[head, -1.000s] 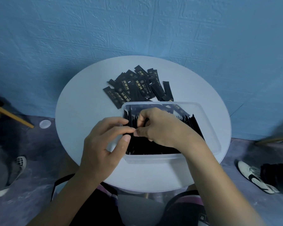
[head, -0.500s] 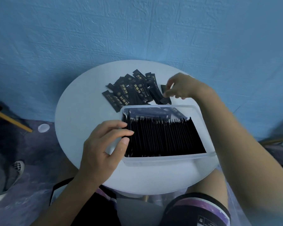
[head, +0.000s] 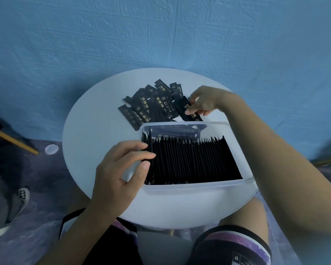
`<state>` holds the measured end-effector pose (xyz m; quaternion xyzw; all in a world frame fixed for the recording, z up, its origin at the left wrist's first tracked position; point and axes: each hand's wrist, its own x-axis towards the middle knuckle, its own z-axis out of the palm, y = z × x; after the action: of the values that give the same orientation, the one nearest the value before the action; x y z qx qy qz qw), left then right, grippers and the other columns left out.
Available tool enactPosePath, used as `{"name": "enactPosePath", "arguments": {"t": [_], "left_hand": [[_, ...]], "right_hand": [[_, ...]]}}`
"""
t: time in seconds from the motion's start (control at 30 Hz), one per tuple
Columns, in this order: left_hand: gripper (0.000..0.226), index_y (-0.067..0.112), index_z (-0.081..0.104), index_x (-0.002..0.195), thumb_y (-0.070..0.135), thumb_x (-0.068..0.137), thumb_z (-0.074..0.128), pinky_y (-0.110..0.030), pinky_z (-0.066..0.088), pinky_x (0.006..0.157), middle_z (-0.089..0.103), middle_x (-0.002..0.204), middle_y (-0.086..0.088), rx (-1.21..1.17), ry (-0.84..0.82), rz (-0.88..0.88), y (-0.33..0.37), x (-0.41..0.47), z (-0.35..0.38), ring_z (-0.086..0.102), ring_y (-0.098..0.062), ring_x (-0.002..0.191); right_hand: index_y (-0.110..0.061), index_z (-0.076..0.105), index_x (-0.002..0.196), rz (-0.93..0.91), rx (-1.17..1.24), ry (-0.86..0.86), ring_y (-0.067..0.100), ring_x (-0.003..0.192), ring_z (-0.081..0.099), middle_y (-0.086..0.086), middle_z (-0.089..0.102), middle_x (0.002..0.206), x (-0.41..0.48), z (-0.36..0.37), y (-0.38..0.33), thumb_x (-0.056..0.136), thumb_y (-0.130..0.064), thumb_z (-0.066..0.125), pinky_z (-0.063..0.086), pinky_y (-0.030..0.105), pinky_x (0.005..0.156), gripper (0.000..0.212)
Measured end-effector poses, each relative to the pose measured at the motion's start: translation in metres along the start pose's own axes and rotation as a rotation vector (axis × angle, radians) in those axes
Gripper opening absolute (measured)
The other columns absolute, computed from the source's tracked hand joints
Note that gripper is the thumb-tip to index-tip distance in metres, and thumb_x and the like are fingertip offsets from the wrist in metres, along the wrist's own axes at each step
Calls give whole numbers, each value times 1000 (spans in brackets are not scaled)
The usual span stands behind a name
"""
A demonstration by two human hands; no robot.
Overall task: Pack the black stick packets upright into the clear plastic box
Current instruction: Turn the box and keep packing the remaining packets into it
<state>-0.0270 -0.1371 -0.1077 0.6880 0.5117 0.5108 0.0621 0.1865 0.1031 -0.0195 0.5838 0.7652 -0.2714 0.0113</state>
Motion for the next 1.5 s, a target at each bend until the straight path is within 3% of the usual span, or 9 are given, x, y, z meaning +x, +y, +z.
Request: {"name": "enactPosePath", "arguments": {"t": [0.13, 0.23, 0.37, 0.53, 0.97, 1.03, 1.1, 1.27, 1.5], "left_hand": [[27, 14, 78, 100, 25, 95, 53, -28, 53, 89, 64, 115, 3, 10, -1, -3, -1, -1, 1, 66, -15, 105], [27, 14, 78, 101, 25, 96, 54, -29, 53, 89, 64, 115, 3, 17, -4, 2, -3, -1, 1, 66, -15, 105], [28, 13, 77, 101, 25, 96, 53, -26, 52, 90, 64, 115, 3, 14, -4, 4, -2, 0, 0, 66, -15, 105], [27, 14, 77, 101, 25, 96, 53, -24, 50, 92, 64, 115, 2, 20, 4, 12, -2, 0, 0, 64, -13, 107], [28, 14, 77, 101, 25, 97, 52, -28, 52, 90, 64, 115, 3, 17, 2, 10, -2, 1, 1, 65, -15, 105], [28, 14, 77, 101, 26, 97, 52, -29, 52, 90, 64, 115, 3, 18, 2, 11, -3, 0, 1, 65, -15, 106], [29, 14, 77, 101, 26, 97, 52, -29, 53, 89, 64, 115, 2, 20, 3, 12, -3, 0, 1, 65, -15, 105], [29, 14, 77, 102, 26, 98, 51, -27, 52, 90, 64, 115, 1, 24, -3, 16, -3, 0, 0, 65, -13, 106], [29, 12, 77, 102, 25, 98, 52, -29, 52, 91, 65, 114, 0, 34, 2, 21, -3, 0, 1, 64, -15, 107]], "right_hand": [[3, 66, 106, -2, -93, 31, 22, 69, 73, 17, 74, 90, 14, 13, -3, 85, -32, 80, 60, 42, 82, 43], [0, 70, 101, -2, -114, 49, 18, 60, 68, 8, 69, 74, 16, 17, -5, 86, -33, 79, 54, 30, 67, 38], [4, 70, 92, 8, -74, 29, 20, 55, 62, 5, 60, 60, 21, 22, -5, 85, -34, 79, 54, 30, 65, 39], [-2, 63, 80, 34, -117, -27, 26, 63, 51, 18, 56, 72, 21, 25, -7, 84, -34, 80, 48, 33, 66, 37], [-7, 49, 68, 58, -73, 21, 21, 51, 37, 12, 44, 62, 7, 10, 2, 85, -22, 77, 30, 26, 53, 36], [0, 62, 83, 41, 18, 73, 22, 57, 42, 13, 50, 71, 1, 2, 3, 87, -21, 76, 34, 26, 58, 26], [7, 67, 101, -3, 207, 135, 22, 67, 45, 12, 54, 77, -5, -8, 4, 87, -20, 76, 39, 28, 66, 32], [-6, 63, 80, -197, 599, 159, 12, 52, 46, 6, 55, 65, -69, -12, -23, 89, -19, 74, 39, 19, 49, 19], [-11, 62, 69, -182, 325, -36, 15, 45, 52, -1, 60, 49, -123, 60, -54, 91, -37, 70, 40, 22, 42, 35]]}}
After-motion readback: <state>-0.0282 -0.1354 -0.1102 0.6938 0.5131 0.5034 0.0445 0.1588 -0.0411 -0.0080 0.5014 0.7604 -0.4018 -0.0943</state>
